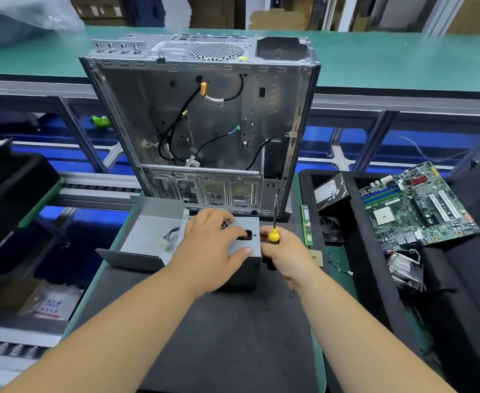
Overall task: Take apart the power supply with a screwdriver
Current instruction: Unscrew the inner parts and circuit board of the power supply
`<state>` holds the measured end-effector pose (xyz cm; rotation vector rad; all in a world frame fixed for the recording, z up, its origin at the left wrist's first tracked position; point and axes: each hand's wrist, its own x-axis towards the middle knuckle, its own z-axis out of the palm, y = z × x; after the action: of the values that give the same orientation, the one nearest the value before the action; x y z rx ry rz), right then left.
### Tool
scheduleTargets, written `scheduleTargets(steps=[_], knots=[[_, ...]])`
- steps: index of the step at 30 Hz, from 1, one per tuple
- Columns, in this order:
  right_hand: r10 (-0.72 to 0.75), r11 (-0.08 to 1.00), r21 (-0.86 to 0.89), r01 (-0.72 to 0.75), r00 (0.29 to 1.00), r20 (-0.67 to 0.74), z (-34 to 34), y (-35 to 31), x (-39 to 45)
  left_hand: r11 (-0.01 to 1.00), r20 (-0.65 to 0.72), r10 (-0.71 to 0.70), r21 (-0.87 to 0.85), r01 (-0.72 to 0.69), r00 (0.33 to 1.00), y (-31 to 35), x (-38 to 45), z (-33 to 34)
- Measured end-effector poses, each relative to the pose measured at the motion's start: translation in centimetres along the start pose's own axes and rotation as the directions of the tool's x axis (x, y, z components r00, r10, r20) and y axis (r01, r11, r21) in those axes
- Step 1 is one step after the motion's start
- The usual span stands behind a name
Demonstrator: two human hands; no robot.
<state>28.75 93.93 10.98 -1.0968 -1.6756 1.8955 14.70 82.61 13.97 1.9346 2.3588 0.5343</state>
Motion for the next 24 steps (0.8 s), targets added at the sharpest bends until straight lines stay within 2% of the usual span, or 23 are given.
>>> scheduleTargets(steps=[5, 11, 13, 16, 19, 21, 24], knots=[[0.027, 0.999, 0.024, -0.027, 1.0, 0.002, 0.3, -0.1, 0.3, 0.997, -0.084, -0.033, -0.071, 0.027, 0.996, -0.8, -0.1, -0.8], [-0.028, 0.997, 0.074, 0.025, 0.998, 0.052, -0.3, -0.5, 0.5, 0.987, -0.074, -0.122, -0.114, 0.113, 0.99, -2.5, 0.0, -1.6], [-0.007, 0.998, 0.064, 0.005, 1.0, 0.025, -0.9, -0.5, 0.9, 0.983, -0.074, -0.141, -0.131, 0.131, 0.987, -3.0, 0.0, -1.8], [0.03, 0.997, -0.061, -0.038, 0.991, -0.128, -1.8, -0.9, 1.3, 0.973, -0.078, -0.161, -0.18, 0.145, 0.984, -3.9, 0.1, -1.9], [-0.04, 0.987, -0.163, 0.006, 0.978, -0.205, -2.5, -1.8, 1.1, 0.959, -0.06, -0.167, -0.241, 0.148, 0.984, -4.7, 0.3, -1.9], [-0.109, 0.957, -0.287, 0.04, 0.968, -0.228, -2.8, -2.4, 1.0, 0.947, -0.044, -0.168, -0.285, 0.149, 0.985, -5.2, 0.5, -1.9], [-0.256, 0.863, -0.485, 0.138, 0.949, -0.186, -2.8, -3.3, 0.5, 0.929, -0.023, -0.157, -0.342, 0.14, 0.987, -5.7, 0.8, -1.8]])
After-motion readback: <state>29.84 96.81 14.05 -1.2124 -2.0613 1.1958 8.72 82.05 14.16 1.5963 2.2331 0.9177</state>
